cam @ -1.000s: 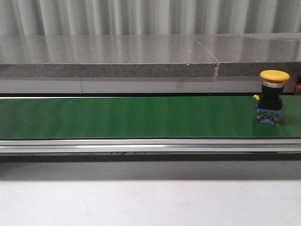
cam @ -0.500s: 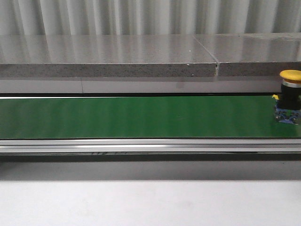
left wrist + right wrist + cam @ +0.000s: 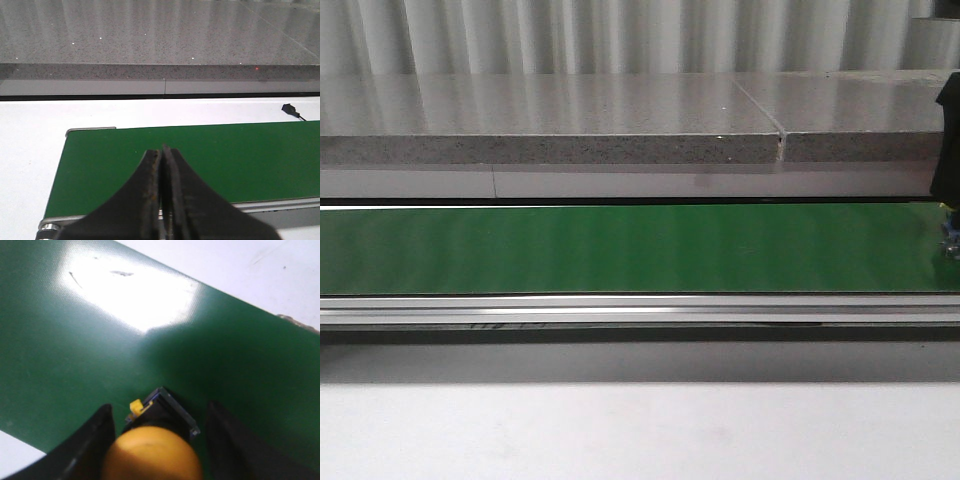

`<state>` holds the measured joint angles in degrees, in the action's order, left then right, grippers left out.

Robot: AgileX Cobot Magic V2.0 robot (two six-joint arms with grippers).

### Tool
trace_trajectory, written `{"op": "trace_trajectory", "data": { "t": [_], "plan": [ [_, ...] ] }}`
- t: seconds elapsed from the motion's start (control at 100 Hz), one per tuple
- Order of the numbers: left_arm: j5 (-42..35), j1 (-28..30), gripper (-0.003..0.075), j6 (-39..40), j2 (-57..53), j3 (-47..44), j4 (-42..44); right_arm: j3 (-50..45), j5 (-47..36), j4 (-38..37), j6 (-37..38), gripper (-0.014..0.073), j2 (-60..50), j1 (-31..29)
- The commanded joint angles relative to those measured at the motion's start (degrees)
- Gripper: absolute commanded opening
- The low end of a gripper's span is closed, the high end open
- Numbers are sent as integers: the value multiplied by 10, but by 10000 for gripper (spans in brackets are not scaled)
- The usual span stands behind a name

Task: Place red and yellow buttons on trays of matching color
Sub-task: 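Grasp the yellow button at the belt's end with the right gripper, then lower the yellow button into the yellow tray and release it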

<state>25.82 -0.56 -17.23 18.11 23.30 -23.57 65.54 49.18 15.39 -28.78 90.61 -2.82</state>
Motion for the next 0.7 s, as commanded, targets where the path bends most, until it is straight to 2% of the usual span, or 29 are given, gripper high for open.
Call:
{"op": "trace_trajectory", "data": {
  "t": [0.0,0.12,0.39,0.51,0.69],
  "plan": [
    [-40,-5,-20,-1,5,16,-12,13,-9,9,-6,260,-17,0],
    [-40,-5,-20,-1,5,16,-12,13,1,9,15,163,-17,-1],
    [-40,-5,-20,-1,5,16,-12,17,5,-30,82,162,-61,-24],
    [-40,-5,-20,-1,5,16,-12,17,14,-55,115,162,-97,-67],
    [-40,-5,-20,-1,5,16,-12,17,34,-60,136,162,-142,-185]
  ]
}}
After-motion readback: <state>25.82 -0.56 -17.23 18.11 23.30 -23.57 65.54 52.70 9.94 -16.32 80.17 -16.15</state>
